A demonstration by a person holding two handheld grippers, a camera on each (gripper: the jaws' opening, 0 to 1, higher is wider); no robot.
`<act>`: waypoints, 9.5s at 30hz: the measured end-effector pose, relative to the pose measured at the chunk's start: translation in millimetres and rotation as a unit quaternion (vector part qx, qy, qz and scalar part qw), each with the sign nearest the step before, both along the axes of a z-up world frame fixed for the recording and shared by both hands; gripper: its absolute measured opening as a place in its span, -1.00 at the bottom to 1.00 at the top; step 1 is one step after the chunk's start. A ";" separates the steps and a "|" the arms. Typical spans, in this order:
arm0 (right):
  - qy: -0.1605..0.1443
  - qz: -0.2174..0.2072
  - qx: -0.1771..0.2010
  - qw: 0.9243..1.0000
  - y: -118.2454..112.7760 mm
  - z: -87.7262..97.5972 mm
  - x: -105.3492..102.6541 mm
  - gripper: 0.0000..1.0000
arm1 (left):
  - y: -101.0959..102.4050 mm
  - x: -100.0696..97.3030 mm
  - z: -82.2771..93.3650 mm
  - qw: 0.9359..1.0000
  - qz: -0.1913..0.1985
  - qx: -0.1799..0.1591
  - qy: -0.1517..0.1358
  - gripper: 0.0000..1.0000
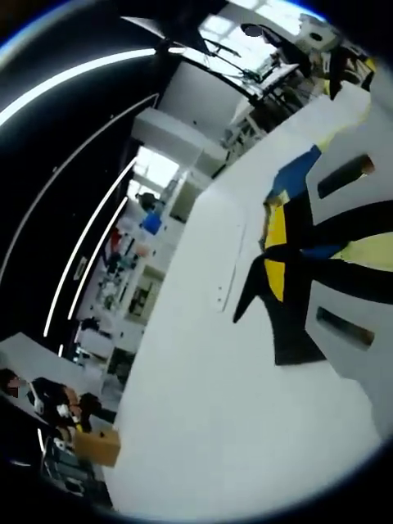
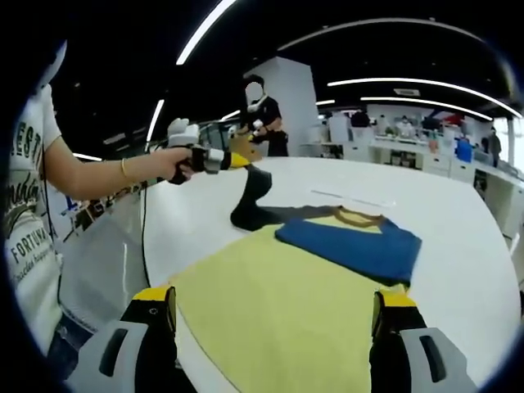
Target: Fold the garment on the visible template until the final outline fits inside the template.
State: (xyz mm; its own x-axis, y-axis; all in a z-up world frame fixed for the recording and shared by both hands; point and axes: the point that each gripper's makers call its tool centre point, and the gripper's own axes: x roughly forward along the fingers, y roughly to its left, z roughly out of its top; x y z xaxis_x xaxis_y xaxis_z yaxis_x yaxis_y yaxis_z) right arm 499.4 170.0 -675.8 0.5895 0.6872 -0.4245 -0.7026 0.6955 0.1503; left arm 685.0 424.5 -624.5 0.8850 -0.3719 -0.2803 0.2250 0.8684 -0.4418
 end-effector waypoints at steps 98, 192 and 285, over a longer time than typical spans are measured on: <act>0.066 0.013 -0.027 0.997 -40.6 -44.6 -12.0 0.98 | -302.5 -33.4 -78.9 0.937 -0.349 0.017 -0.014 0.51; 0.092 0.201 -0.287 0.932 -82.9 -114.5 -58.8 -0.60 | -63.7 -253.3 -161.4 0.790 -0.493 0.363 0.037 -0.66; 0.047 0.226 -0.324 0.918 -73.5 7.9 -103.5 -1.00 | -42.9 -286.2 -35.3 0.833 -0.450 0.289 0.141 -0.99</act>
State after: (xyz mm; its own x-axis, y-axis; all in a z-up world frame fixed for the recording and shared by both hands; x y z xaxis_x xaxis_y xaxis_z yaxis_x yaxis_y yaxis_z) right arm 395.9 96.5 -667.9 0.2476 0.4379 -0.8643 -0.9461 0.3016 -0.1182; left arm 398.8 381.6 -659.9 0.1893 -0.5808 -0.7917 0.8578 0.4903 -0.1545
